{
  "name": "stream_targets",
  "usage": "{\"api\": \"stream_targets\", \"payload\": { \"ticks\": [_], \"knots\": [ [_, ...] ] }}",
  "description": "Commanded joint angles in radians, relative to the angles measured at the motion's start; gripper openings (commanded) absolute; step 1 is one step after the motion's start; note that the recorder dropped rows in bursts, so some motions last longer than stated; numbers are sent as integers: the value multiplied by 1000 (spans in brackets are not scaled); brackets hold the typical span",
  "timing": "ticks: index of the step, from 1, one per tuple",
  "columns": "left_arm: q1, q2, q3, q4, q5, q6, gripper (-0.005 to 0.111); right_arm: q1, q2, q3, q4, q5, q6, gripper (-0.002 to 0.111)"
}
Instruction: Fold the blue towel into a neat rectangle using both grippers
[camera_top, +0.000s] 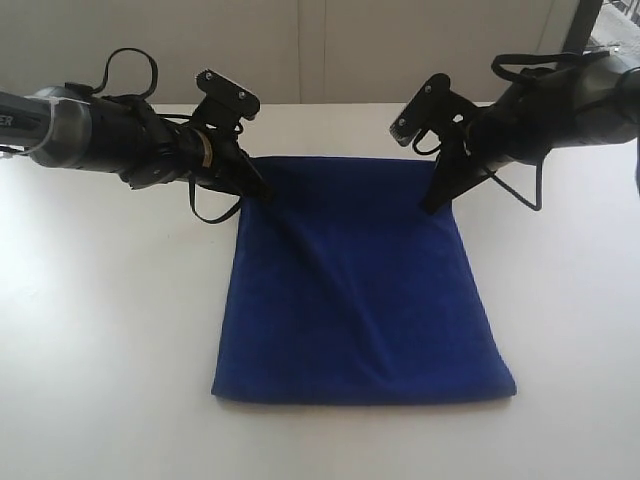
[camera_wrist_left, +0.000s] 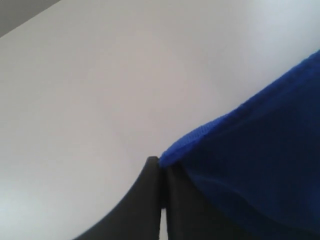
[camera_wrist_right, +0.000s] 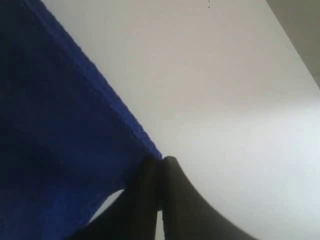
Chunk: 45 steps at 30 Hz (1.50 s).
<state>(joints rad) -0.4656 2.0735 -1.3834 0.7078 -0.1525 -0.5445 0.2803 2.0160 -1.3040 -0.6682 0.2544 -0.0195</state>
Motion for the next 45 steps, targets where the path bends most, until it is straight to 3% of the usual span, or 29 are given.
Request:
{"api": "stream_targets", "payload": {
  "ticks": [1, 9, 17, 22, 26, 29, 31, 33, 37, 42, 45],
  "knots": [
    [5, -2, -3, 6, 5, 4, 10, -12, -1, -3, -8, -6, 4, 8],
    [5, -2, -3, 6, 5, 4, 57, -12, -1, -3, -11, -29, 27, 54],
    [5, -39, -5, 6, 61, 4, 60, -12, -35, -3, -11, -27, 106, 55],
    [7, -130, -5, -7, 213, -16, 47, -12, -124, -3, -1, 18, 183, 26],
    [7, -193, -5, -84, 379, -74, 20, -12, -177, -3, 159, 55, 188, 0],
    [5, -215, -5, -182, 454, -77, 1, -10, -185, -5, 291, 125, 155, 0],
    [4, -220, -5, -227, 474, -61, 0, -8, -178, -30, 367, 204, 94, 0],
    [-1, -222, -8, -363, 492, 7, 0, -11, -163, -88, 493, 319, -6, 0],
    [10, -205, -62, -758, 629, 352, 0, -33, -111, -240, 768, 494, -206, 0],
    [73, -129, -140, -1165, 794, 636, 0, -51, 4, -339, 766, 561, -160, 0],
    [93, -90, -154, -1229, 832, 656, 0, -53, 50, -340, 726, 547, -132, 0]
  ]
}}
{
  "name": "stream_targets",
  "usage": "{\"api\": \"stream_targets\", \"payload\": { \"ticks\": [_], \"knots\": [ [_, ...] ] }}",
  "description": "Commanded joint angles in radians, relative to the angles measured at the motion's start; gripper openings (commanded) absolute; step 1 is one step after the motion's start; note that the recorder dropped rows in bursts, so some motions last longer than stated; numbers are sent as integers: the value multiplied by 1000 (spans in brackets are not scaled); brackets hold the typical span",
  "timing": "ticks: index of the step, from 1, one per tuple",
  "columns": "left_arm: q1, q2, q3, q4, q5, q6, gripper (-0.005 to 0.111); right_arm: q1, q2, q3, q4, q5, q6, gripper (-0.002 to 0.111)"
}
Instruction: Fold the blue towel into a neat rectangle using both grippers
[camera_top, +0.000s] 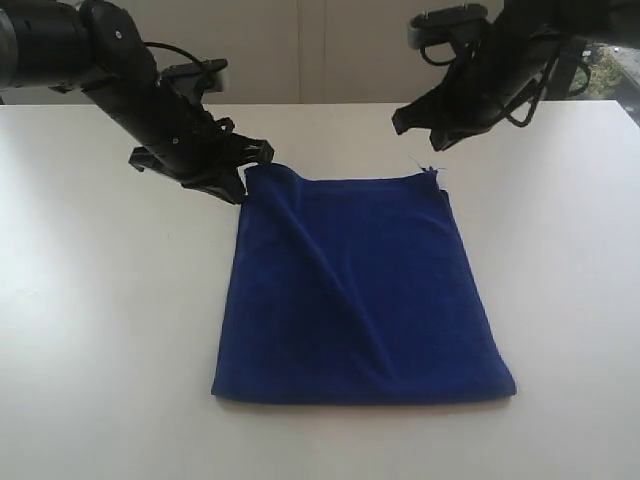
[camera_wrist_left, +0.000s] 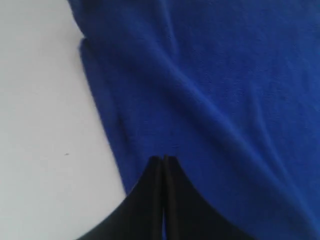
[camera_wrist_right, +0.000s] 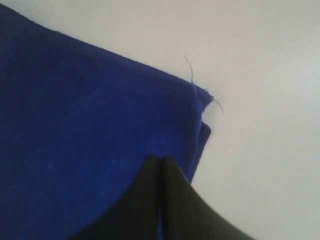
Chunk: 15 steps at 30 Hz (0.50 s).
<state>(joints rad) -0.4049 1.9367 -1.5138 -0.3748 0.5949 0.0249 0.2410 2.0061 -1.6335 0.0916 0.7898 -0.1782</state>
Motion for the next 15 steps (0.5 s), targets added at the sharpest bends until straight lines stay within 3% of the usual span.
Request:
{"api": "stream_targets", "payload": {
  "ticks": [1, 9, 15],
  "knots": [
    [32, 55, -23, -147, 89, 87, 0, -14, 73, -11, -35, 5, 26, 0],
    [32, 98, -23, -163, 46, 54, 1, -14, 156, -11, -37, -46, 37, 0],
    [32, 139, -23, -163, 17, 54, 26, -14, 196, -11, -35, -48, 45, 0]
  ]
}}
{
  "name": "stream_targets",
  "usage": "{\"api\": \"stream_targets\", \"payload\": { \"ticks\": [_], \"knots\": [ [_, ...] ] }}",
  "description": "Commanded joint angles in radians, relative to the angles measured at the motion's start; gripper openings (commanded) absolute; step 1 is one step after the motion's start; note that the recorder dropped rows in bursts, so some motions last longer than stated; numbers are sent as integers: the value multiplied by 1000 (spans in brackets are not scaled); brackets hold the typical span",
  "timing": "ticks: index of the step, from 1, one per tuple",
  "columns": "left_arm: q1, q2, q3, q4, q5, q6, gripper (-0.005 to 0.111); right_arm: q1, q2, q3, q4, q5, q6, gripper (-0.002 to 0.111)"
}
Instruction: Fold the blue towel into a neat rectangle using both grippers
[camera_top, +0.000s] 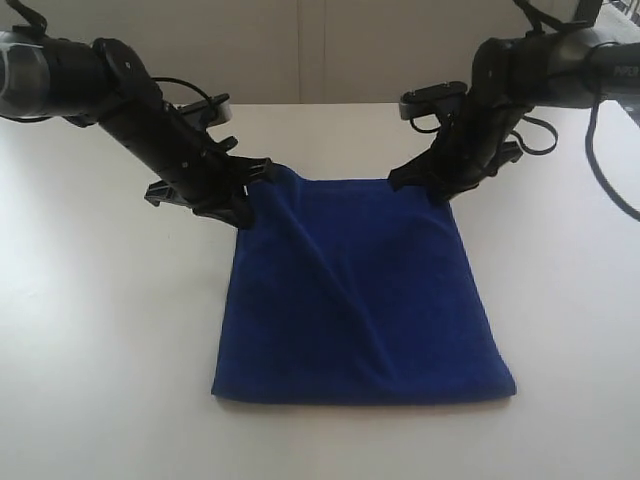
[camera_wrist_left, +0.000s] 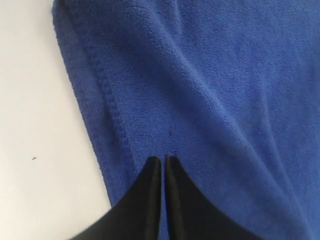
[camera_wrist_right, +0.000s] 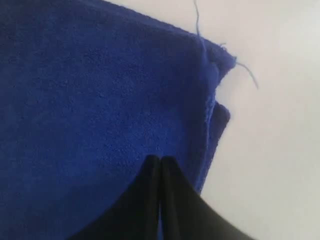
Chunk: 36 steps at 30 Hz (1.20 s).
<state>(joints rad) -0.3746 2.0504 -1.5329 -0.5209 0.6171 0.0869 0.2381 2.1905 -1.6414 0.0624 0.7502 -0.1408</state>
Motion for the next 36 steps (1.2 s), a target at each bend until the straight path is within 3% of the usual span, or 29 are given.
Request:
{"api": "stream_targets", "payload": {
  "ticks": [1, 5, 36],
  "knots": [
    [2, 30, -4, -17, -11, -8, 29, -11, 14, -3, -6, -8, 7, 0],
    [2, 46, -4, -17, -55, -1, 41, -11, 14, -3, -6, -18, 7, 0],
    [2, 92, -4, -78, -117, 48, 39, -11, 36, 3, -6, -63, 10, 0]
  ]
}}
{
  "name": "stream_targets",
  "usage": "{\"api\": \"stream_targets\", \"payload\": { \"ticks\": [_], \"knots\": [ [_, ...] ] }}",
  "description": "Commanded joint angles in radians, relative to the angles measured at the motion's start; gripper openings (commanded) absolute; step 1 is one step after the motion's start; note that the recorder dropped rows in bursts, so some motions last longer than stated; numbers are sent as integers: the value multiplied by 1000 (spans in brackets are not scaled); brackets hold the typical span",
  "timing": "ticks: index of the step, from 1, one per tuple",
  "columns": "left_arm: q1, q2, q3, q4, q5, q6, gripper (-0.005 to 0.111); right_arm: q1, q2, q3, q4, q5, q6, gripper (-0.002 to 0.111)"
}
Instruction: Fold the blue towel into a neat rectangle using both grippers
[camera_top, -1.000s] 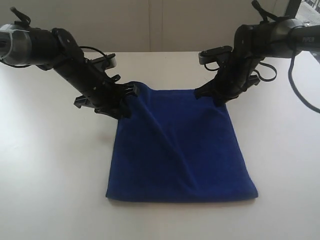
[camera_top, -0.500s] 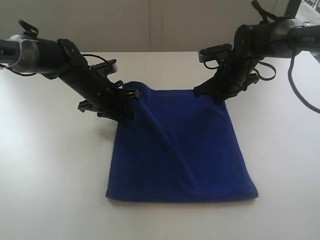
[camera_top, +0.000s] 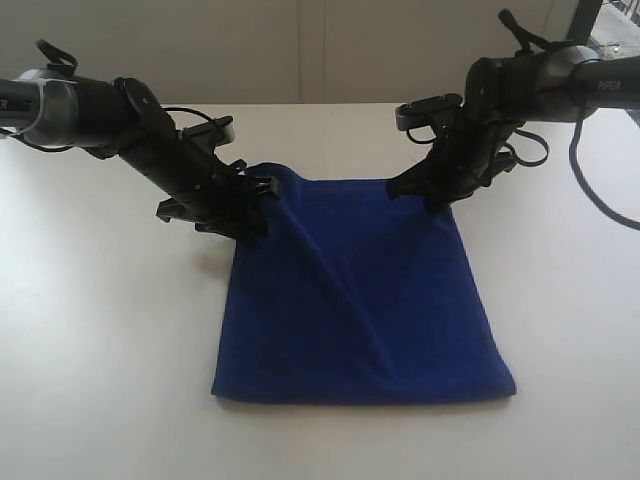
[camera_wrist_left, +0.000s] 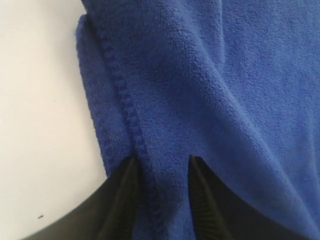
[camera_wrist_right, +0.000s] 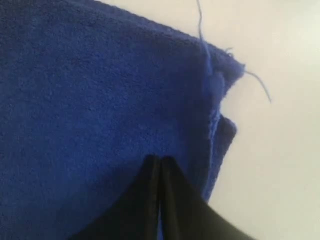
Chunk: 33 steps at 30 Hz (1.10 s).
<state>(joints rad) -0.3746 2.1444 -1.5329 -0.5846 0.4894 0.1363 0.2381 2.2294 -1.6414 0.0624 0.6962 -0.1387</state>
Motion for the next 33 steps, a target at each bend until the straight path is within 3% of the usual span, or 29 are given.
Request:
{"api": "stream_targets", "payload": {
  "ticks": [1, 7, 12, 21, 33],
  "knots": [
    [2, -2, -4, -15, 11, -3, 38, -11, -3, 3, -6, -9, 8, 0],
    [2, -2, -4, -15, 11, -5, 13, -11, -3, 3, -6, -9, 8, 0],
    [2, -2, -4, -13, 11, -5, 1, -11, -3, 3, -4, -9, 8, 0],
    [2, -2, -4, -11, -5, -5, 0, -11, -3, 3, -4, -13, 8, 0],
    [4, -19, -4, 139, 0, -73, 0, -11, -3, 3, -4, -23, 8, 0]
  ]
}}
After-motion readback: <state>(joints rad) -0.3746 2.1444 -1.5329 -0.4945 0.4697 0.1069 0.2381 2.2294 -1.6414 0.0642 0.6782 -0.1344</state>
